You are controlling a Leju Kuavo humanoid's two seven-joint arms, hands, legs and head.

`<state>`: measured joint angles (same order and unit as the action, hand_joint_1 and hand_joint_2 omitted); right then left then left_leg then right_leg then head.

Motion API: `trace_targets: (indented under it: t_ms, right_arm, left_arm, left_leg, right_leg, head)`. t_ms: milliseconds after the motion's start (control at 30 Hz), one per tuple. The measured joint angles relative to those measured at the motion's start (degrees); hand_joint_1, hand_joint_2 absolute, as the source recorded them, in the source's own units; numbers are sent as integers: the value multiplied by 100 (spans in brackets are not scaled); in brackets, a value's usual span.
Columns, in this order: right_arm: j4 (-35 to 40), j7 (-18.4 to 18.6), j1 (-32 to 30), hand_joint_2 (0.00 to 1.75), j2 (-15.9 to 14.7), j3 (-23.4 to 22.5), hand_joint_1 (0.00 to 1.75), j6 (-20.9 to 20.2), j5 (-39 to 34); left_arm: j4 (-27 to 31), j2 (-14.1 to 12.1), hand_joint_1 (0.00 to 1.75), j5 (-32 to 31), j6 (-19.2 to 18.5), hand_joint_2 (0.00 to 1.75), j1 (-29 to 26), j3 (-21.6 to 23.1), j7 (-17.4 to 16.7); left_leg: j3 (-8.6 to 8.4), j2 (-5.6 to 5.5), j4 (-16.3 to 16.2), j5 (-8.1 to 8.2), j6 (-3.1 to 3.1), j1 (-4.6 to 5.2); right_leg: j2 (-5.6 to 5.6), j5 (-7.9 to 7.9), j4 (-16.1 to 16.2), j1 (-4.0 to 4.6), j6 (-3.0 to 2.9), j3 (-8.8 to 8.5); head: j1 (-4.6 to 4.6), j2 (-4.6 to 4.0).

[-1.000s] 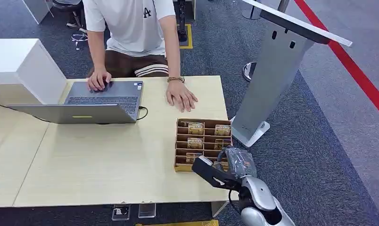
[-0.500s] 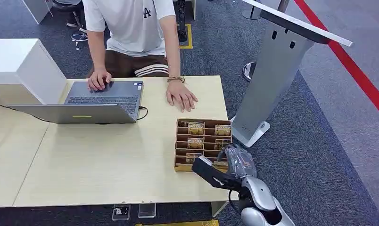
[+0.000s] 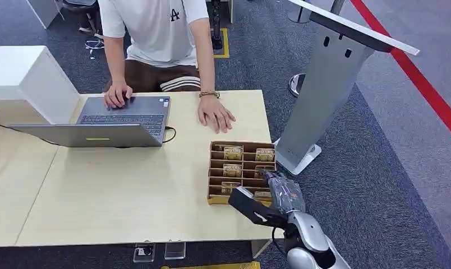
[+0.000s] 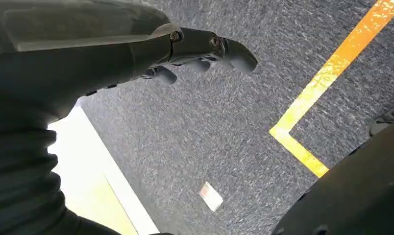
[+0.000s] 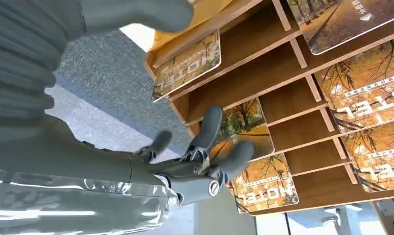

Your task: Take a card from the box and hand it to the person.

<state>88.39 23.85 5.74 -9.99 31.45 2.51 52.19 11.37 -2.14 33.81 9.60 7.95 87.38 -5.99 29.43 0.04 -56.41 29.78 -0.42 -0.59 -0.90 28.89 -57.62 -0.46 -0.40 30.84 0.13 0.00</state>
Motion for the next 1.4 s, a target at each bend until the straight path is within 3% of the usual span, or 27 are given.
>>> trace_targets:
  t_ms: [133, 200, 333, 367, 467, 500, 667, 867, 967, 1000, 1100, 1133, 1267, 1400]
  right_arm:
    - [0, -2, 0, 175, -7, 0, 59, 0, -2]
    - [0, -4, 0, 175, -7, 0, 79, 0, -4]
    - [2, -7, 0, 175, -9, 0, 94, 0, -11]
    - [2, -7, 3, 175, -9, 0, 120, 0, -18]
    - [2, -7, -2, 175, -9, 0, 119, 0, -30]
    - [2, -7, -2, 175, -9, 0, 134, 0, -46]
    - [2, -9, -2, 175, -9, 0, 143, 0, -55]
    - [2, -17, 2, 175, -9, 0, 129, 0, -63]
    - [2, -20, 3, 175, -9, 0, 134, 0, -92]
    - [2, -22, 3, 175, -9, 0, 136, 0, -96]
    - [0, -52, 4, 175, -9, 0, 134, -2, -127]
    - [0, -74, 5, 175, -9, 0, 134, -2, -136]
    - [-65, -216, 104, 175, -4, 24, 138, -13, -247]
    - [-144, -216, 162, 175, 0, 33, 138, 18, -256]
  left_arm:
    - [0, 0, 0, -9, 0, 175, 0, 0, 0]
    - [0, 0, 0, -9, 0, 175, 0, 0, 0]
    - [0, 0, 0, -11, 0, 175, 0, 0, 0]
    - [0, 0, 0, -13, 0, 175, 0, 0, 0]
    - [0, 0, 0, -15, 2, 175, 0, 0, 0]
    - [0, 0, 0, -15, 2, 175, 0, 0, 0]
    - [0, 0, 0, -15, 7, 175, 0, 0, 0]
    - [2, 0, 0, -15, 0, 175, 0, 0, 0]
    - [0, 0, 0, -15, 0, 175, 0, 0, 0]
    - [0, 0, 0, -15, 0, 0, 0, 0, 0]
    - [0, 0, 0, 2, -154, 0, 5, 0, -42]
    - [0, 0, 0, 37, -236, 175, 4, 0, -61]
    - [0, -24, 0, 413, -804, 175, 3, -61, -52]
    - [0, -66, 0, 461, -909, 175, 1, -85, -44]
  left_leg:
    - [0, 0, 0, 0, 0, 0]
    - [0, 0, 0, 0, 0, 0]
    - [0, 0, 0, 0, 0, 0]
    - [0, 0, 0, 0, 0, 0]
    - [1, 0, 0, 0, 0, 0]
    - [1, 0, 0, 0, 0, 0]
    - [1, 0, 0, 0, 0, 0]
    - [1, 0, 0, 0, 0, 0]
    - [1, 0, 0, 0, 0, 0]
    - [1, 0, 0, 0, 0, 0]
    - [1, 0, 0, 0, 0, 0]
    - [2, 0, 0, 0, 0, 0]
    - [4, -1, 0, 0, 0, 0]
    - [4, -1, 0, 0, 0, 0]
  right_leg:
    - [0, 0, 0, 0, 0, 0]
    - [0, 0, 0, 0, 0, 0]
    - [0, 0, 0, 0, 0, 0]
    - [0, 0, 0, 0, 0, 0]
    - [0, 0, 0, 0, 0, 0]
    - [0, 0, 0, 0, 0, 0]
    - [0, 0, 0, 0, 0, 1]
    - [0, 0, 0, 0, 0, 0]
    - [0, 0, 0, 0, 0, 0]
    - [0, 0, 0, 0, 0, 0]
    - [0, 0, 0, 0, 0, 0]
    - [0, 0, 0, 0, 0, 0]
    - [0, 0, 0, 0, 0, 1]
    - [-1, 0, 0, 0, 0, 1]
  head:
    - [0, 0]
    - [0, 0]
    - [0, 0]
    - [0, 0]
    - [0, 0]
    - [-2, 0]
    - [0, 0]
    - [0, 0]
    - [0, 0]
    - [0, 0]
    - [0, 0]
    - [0, 0]
    - [-2, 0]
    - [0, 0]
